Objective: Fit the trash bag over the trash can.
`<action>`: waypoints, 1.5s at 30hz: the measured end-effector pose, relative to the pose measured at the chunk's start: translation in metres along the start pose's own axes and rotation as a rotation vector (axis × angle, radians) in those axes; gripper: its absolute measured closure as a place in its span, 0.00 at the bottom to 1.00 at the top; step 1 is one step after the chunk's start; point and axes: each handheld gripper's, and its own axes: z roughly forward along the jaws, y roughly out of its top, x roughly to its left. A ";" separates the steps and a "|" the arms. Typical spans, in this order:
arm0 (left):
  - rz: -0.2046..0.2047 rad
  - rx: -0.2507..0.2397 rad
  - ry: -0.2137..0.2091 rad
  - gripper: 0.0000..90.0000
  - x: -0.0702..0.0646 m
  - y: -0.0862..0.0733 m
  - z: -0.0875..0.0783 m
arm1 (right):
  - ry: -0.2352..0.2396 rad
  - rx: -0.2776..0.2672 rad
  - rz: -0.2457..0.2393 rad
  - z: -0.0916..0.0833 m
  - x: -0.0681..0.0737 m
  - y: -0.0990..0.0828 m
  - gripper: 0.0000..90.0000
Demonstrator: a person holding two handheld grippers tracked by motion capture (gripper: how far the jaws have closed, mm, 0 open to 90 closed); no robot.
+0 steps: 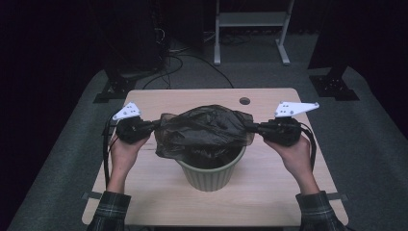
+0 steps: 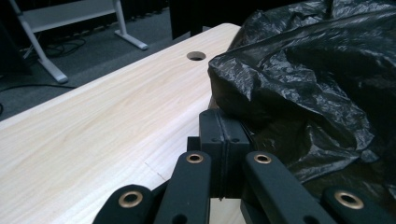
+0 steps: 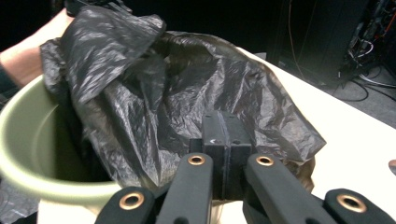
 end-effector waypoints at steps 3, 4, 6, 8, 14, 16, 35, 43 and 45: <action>-0.002 0.003 0.000 1.00 -0.002 -0.007 -0.004 | 0.010 0.008 -0.004 -0.005 0.007 -0.008 1.00; -0.004 0.003 0.001 1.00 -0.003 -0.009 -0.005 | 0.012 0.012 -0.006 -0.007 0.010 -0.010 1.00; -0.010 0.005 0.004 1.00 -0.004 -0.013 -0.009 | 0.013 0.013 -0.014 -0.011 0.016 -0.017 1.00; -0.015 0.008 0.003 1.00 -0.004 -0.017 -0.012 | 0.019 0.023 -0.015 -0.015 0.022 -0.025 1.00; -0.012 0.032 0.001 1.00 -0.007 -0.026 -0.011 | 0.030 0.071 -0.018 -0.015 0.036 -0.049 1.00; -0.009 0.030 -0.001 1.00 -0.008 -0.026 -0.011 | 0.029 0.073 -0.018 -0.015 0.037 -0.053 1.00; 0.009 0.007 -0.030 1.00 -0.016 -0.017 -0.007 | -0.005 -0.072 0.000 0.001 0.035 -0.008 0.34; -0.014 -0.009 -0.088 1.00 -0.017 -0.016 -0.007 | 0.009 -0.063 -0.060 0.016 0.042 -0.005 0.95; -0.025 -0.009 -0.092 1.00 -0.018 -0.015 -0.009 | 0.017 -0.075 -0.069 0.011 0.044 -0.007 0.99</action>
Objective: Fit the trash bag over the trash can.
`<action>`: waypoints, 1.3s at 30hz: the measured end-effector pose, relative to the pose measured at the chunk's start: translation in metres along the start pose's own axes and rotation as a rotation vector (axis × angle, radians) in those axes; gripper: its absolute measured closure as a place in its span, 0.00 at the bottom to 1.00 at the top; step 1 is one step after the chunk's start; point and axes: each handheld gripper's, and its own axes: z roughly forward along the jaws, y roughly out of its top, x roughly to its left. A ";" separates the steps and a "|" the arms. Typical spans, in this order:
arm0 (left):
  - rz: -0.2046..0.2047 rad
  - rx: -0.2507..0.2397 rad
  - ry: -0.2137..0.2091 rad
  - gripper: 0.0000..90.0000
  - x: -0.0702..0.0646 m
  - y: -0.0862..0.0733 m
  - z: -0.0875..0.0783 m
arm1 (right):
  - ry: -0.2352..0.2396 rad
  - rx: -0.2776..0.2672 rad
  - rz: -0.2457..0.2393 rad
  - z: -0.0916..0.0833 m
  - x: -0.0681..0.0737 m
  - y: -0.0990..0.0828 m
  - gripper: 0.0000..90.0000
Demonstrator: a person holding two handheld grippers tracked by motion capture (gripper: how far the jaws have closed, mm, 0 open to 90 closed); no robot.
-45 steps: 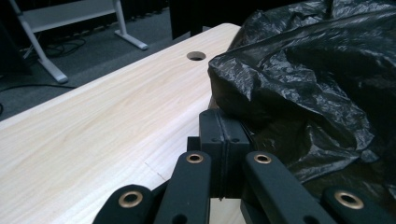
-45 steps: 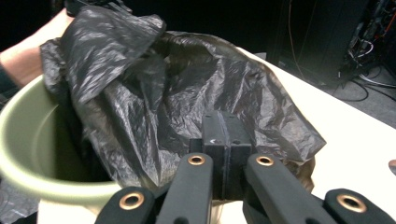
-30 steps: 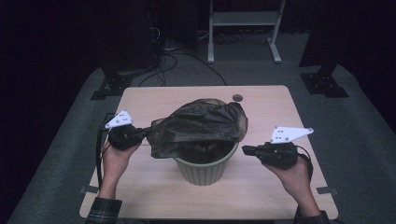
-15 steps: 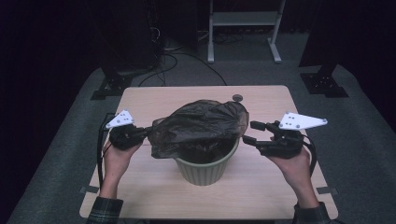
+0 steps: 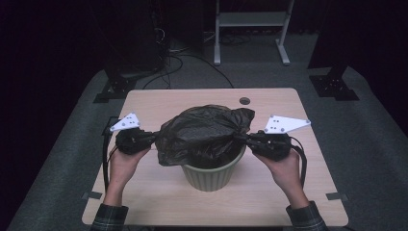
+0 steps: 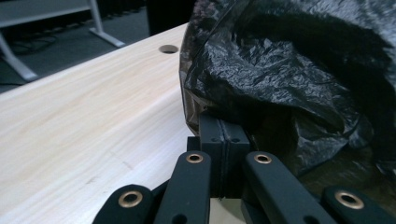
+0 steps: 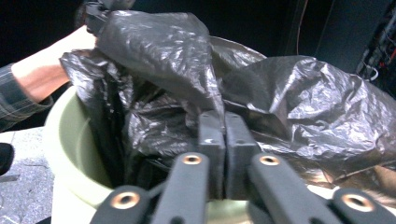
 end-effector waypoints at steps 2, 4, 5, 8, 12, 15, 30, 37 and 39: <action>-0.005 -0.007 -0.005 1.00 -0.001 0.000 -0.002 | 0.003 -0.005 0.002 -0.008 0.003 -0.003 1.00; -0.004 -0.011 -0.003 1.00 -0.002 0.000 -0.004 | 0.008 -0.004 -0.003 -0.018 0.007 -0.009 1.00; -0.001 -0.015 -0.001 1.00 -0.004 0.000 -0.005 | 0.012 0.000 -0.001 -0.022 0.009 -0.012 1.00; 0.001 -0.023 -0.009 1.00 -0.007 0.000 -0.006 | 0.027 0.019 0.006 -0.033 0.017 -0.027 1.00; 0.001 -0.016 -0.018 1.00 -0.012 -0.004 -0.003 | 0.064 0.060 0.026 -0.036 0.029 -0.051 1.00; -0.001 -0.008 -0.016 1.00 -0.012 -0.007 -0.001 | 0.094 0.103 0.033 -0.030 0.036 -0.063 1.00; -0.015 0.007 0.019 1.00 -0.007 -0.015 -0.006 | 0.201 0.156 0.019 -0.008 0.058 -0.079 0.81; -0.007 0.006 0.039 1.00 0.000 -0.010 -0.010 | 0.130 -0.005 -0.019 -0.053 0.044 -0.038 0.69; -0.003 0.012 0.046 1.00 0.002 -0.008 -0.009 | 0.063 -0.049 -0.031 -0.062 0.034 -0.022 0.67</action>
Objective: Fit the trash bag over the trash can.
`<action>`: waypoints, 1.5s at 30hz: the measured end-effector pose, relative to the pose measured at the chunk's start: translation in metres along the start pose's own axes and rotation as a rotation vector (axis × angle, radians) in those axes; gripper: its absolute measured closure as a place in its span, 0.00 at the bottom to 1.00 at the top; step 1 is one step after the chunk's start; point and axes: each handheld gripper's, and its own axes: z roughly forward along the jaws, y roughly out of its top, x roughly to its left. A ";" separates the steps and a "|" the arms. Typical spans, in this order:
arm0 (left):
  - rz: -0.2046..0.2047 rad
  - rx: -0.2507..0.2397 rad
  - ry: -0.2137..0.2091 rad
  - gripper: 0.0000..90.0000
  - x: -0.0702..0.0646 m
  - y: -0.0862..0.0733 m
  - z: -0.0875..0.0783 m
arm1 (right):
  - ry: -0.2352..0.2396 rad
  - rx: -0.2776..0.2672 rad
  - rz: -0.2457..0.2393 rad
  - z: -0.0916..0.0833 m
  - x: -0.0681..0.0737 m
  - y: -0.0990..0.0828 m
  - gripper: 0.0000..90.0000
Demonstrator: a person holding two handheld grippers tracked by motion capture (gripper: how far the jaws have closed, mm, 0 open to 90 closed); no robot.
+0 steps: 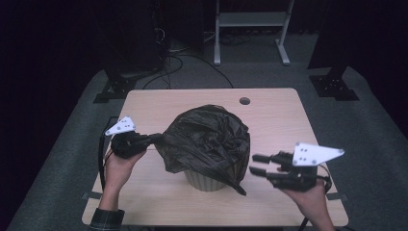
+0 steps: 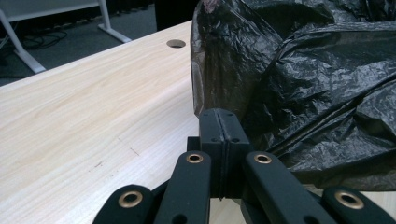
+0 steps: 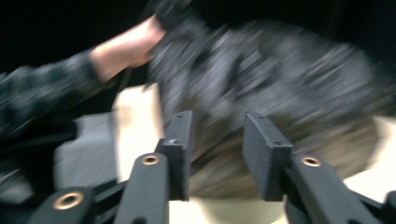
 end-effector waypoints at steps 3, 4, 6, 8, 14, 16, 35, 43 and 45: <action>0.003 0.000 0.015 1.00 0.006 0.003 0.004 | -0.080 -0.036 0.013 0.003 -0.025 0.022 0.64; 0.004 -0.003 0.018 1.00 0.008 0.004 0.005 | -0.091 -0.025 0.034 0.011 -0.039 0.029 0.61; 0.003 -0.010 0.019 1.00 0.012 0.008 0.008 | -0.114 -0.003 0.055 0.026 -0.056 0.036 0.61; 0.010 -0.011 0.017 1.00 0.015 0.012 0.012 | -0.133 0.045 0.078 0.049 -0.077 0.040 0.61; 0.019 -0.005 0.012 1.00 0.021 0.018 0.026 | -0.107 0.149 0.135 0.096 -0.111 0.035 0.73; 0.021 0.001 0.018 1.00 0.023 0.018 0.030 | -0.120 0.151 0.129 0.101 -0.114 0.033 0.85; -0.016 0.121 0.051 1.00 0.036 -0.003 0.060 | -0.245 0.170 0.159 0.103 -0.130 0.009 0.83; -0.005 0.102 0.052 1.00 0.032 0.000 0.049 | -0.185 -0.011 0.148 0.059 -0.104 0.040 0.59; 0.001 0.103 0.051 1.00 0.031 0.001 0.048 | -0.138 -0.037 0.145 0.055 -0.094 0.045 0.54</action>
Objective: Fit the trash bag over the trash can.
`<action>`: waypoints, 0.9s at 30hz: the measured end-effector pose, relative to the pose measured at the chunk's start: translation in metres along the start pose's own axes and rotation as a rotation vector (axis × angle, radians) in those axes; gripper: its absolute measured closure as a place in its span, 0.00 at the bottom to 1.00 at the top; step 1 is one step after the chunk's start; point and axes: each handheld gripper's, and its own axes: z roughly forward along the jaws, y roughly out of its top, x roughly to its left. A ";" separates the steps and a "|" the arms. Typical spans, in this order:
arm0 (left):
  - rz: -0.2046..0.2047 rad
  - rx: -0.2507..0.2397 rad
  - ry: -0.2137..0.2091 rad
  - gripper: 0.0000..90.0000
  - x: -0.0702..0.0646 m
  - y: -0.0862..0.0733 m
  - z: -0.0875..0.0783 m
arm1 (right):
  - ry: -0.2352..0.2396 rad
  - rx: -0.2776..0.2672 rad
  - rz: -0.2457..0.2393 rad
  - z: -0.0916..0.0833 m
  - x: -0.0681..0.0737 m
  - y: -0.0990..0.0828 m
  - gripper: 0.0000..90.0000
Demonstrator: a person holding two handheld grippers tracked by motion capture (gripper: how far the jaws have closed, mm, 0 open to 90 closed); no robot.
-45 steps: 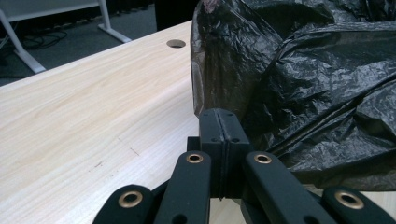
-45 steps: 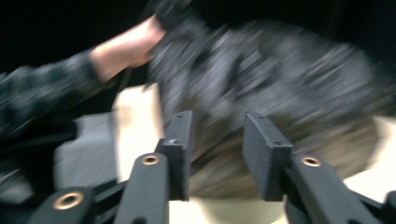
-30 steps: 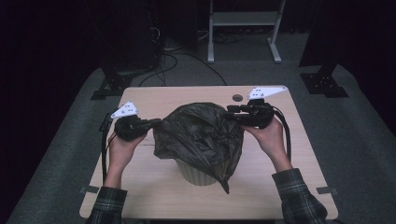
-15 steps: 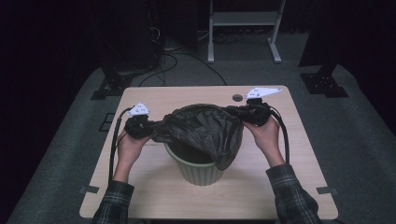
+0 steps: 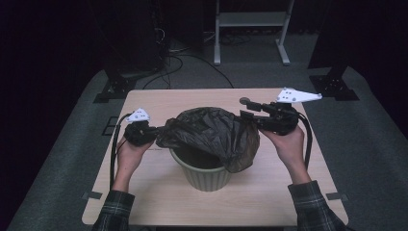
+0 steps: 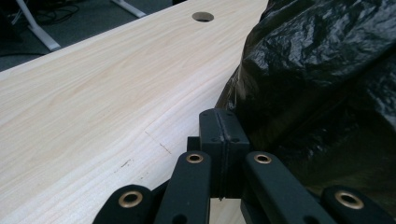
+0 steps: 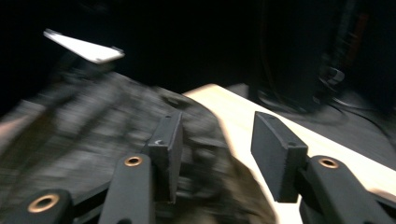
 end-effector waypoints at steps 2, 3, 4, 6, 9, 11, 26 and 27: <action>0.000 -0.004 -0.002 1.00 -0.001 0.000 -0.001 | 0.042 -0.001 -0.014 0.000 0.009 0.003 0.49; -0.001 -0.008 -0.004 1.00 -0.002 0.000 -0.001 | 0.065 0.008 -0.012 0.003 0.013 0.003 0.47; 0.002 -0.009 -0.007 1.00 -0.003 0.000 -0.002 | 0.082 0.018 -0.010 0.005 0.017 0.003 0.45; 0.008 -0.005 -0.007 1.00 -0.005 -0.001 -0.002 | 0.099 0.043 -0.021 0.012 0.024 0.000 0.46; 0.009 -0.011 -0.014 1.00 -0.007 -0.002 -0.004 | 0.081 0.096 -0.042 0.022 0.029 -0.004 0.74; 0.008 -0.012 -0.018 1.00 -0.010 -0.003 -0.006 | 0.091 0.110 -0.057 0.024 0.031 -0.008 0.91; -0.018 -0.063 -0.041 1.00 -0.025 -0.022 -0.027 | 0.185 0.064 -0.115 -0.032 0.091 -0.055 0.99; -0.027 -0.060 -0.045 1.00 -0.024 -0.025 -0.025 | 0.194 0.067 -0.111 -0.034 0.092 -0.060 1.00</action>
